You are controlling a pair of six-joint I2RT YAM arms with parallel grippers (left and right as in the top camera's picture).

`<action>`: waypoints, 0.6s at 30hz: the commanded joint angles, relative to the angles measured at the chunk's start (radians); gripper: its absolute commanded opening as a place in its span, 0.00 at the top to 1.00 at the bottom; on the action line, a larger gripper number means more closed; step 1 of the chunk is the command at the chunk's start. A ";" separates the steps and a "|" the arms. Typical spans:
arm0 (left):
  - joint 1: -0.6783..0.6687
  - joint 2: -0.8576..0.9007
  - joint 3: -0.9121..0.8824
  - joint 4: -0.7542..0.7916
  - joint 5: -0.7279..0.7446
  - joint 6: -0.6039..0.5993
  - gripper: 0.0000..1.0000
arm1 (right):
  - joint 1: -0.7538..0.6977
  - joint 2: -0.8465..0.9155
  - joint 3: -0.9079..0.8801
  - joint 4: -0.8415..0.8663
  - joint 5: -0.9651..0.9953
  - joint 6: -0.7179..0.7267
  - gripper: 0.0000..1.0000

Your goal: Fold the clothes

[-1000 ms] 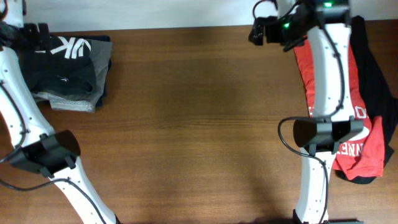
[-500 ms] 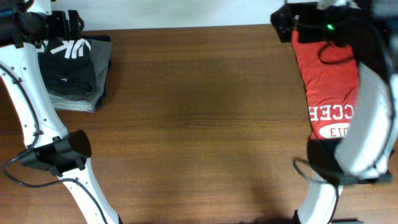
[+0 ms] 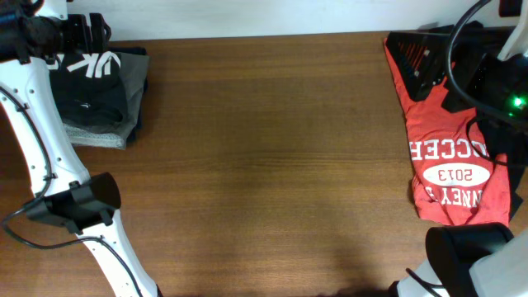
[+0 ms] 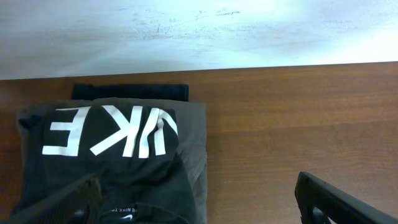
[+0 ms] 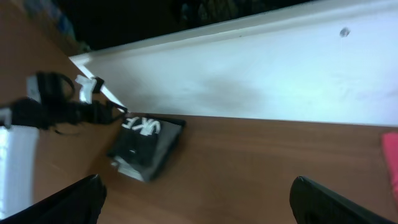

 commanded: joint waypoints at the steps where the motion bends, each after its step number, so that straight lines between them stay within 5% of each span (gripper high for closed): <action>1: 0.002 -0.002 0.007 0.003 0.012 -0.009 0.01 | -0.012 0.013 -0.003 -0.006 0.018 -0.236 0.01; 4: 0.002 -0.002 0.007 0.003 0.012 -0.009 0.01 | -0.013 0.039 -0.006 -0.006 0.103 -0.356 0.01; 10: 0.002 -0.002 0.007 0.003 0.012 -0.009 0.01 | 0.036 -0.016 -0.110 0.142 0.341 -0.356 0.01; 18: 0.002 -0.002 0.007 0.003 0.012 -0.009 0.01 | 0.040 -0.270 -0.585 0.443 0.350 -0.377 0.01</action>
